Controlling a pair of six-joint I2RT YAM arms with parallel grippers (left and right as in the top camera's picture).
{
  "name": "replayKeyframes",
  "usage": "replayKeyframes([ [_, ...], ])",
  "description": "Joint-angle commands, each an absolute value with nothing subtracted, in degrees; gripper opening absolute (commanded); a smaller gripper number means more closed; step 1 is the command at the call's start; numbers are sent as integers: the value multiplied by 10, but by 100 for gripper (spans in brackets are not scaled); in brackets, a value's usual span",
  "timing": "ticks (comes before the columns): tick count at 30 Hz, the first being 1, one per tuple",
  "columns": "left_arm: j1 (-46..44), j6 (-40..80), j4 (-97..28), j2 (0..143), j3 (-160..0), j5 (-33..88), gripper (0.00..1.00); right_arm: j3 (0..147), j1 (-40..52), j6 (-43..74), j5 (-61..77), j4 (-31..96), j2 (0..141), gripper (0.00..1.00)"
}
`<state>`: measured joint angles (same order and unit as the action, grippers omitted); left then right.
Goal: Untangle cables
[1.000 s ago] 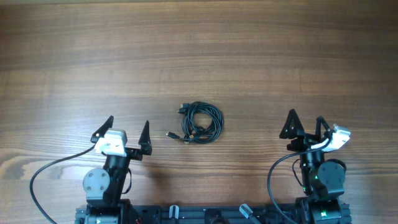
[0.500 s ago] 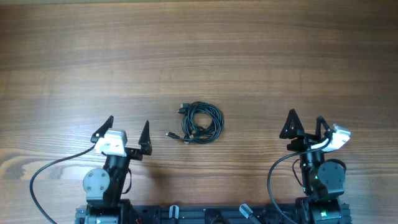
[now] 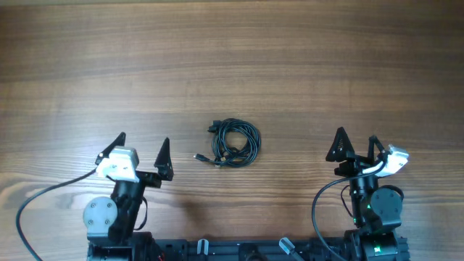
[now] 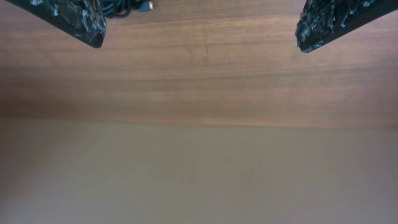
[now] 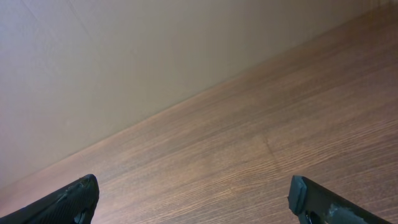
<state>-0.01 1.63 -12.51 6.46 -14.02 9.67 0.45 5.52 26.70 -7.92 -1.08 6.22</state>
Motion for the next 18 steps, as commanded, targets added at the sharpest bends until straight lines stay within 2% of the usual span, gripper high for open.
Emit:
replayKeyframes([
  [1, -2, 22, -136, 127, -196, 116, 100, 3, 53, 259, -76, -12, 65, 100],
  [9, -3, 22, -245, 344, -384, 155, 100, 3, 53, 259, -76, -12, 65, 100],
  [18, -5, 22, -312, 475, -502, 234, 100, 3, 53, 259, -76, -12, 65, 100],
])
